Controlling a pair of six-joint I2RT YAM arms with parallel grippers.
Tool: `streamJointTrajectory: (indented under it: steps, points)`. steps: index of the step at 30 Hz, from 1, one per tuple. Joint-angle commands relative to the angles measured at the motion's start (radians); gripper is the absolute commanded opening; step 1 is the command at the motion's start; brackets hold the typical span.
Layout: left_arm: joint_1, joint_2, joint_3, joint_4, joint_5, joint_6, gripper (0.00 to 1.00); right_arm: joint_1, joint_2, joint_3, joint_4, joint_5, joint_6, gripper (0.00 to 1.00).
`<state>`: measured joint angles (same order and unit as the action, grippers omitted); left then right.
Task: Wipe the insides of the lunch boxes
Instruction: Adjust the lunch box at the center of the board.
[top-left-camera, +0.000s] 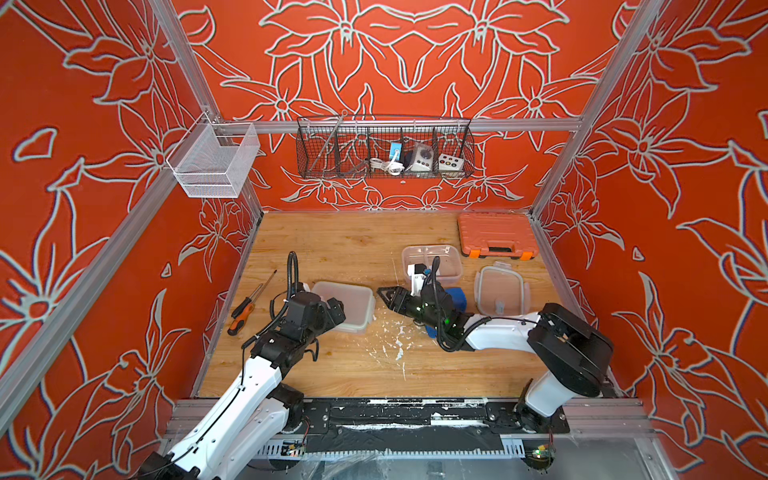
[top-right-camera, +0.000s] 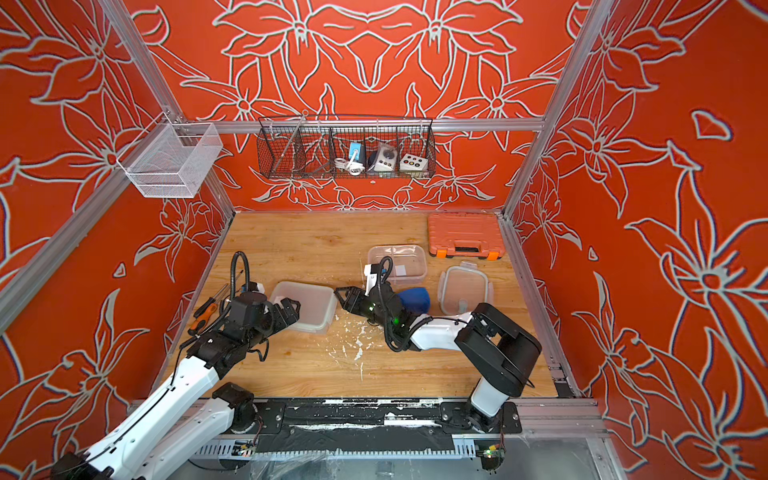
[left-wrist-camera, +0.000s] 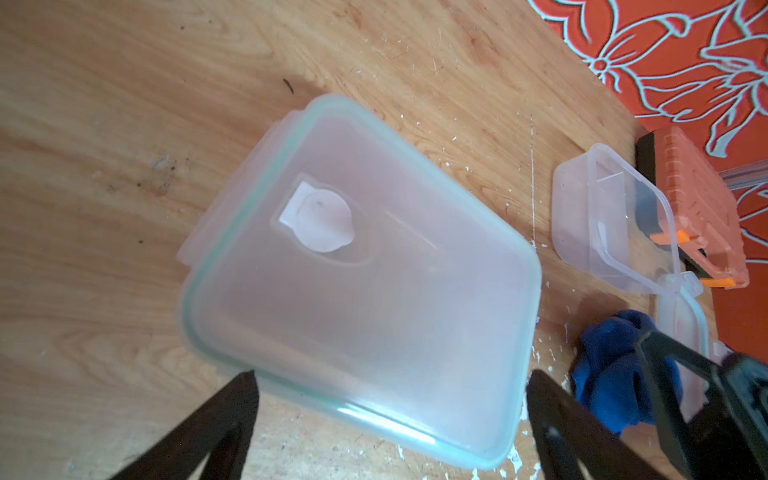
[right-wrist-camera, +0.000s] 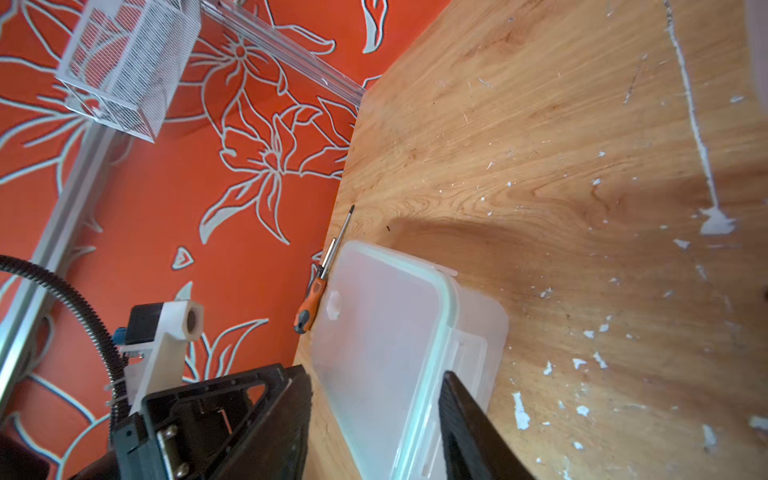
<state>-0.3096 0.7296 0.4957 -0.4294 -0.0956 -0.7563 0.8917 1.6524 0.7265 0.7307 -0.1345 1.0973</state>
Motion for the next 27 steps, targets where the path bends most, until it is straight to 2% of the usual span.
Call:
streamJointTrajectory:
  steps: [1,5,12,16,27]
  points:
    - [0.004,-0.006,-0.025,-0.019,0.033,-0.098,0.98,-0.032,0.062,0.094,-0.134,-0.137,-0.12,0.53]
    - [0.004,0.053,-0.057,0.026,0.093,-0.117,0.98,-0.039,0.128,0.165,-0.161,-0.175,-0.158,0.53]
    - [0.004,0.007,-0.086,0.059,0.05,-0.141,0.98,-0.058,0.218,0.258,-0.203,-0.206,-0.207,0.54]
    - [0.007,0.061,-0.094,0.093,0.045,-0.131,0.98,-0.059,0.281,0.329,-0.214,-0.252,-0.217,0.54]
    - [0.029,0.209,-0.103,0.243,0.055,-0.081,0.98,-0.067,0.314,0.321,-0.173,-0.28,-0.205,0.51]
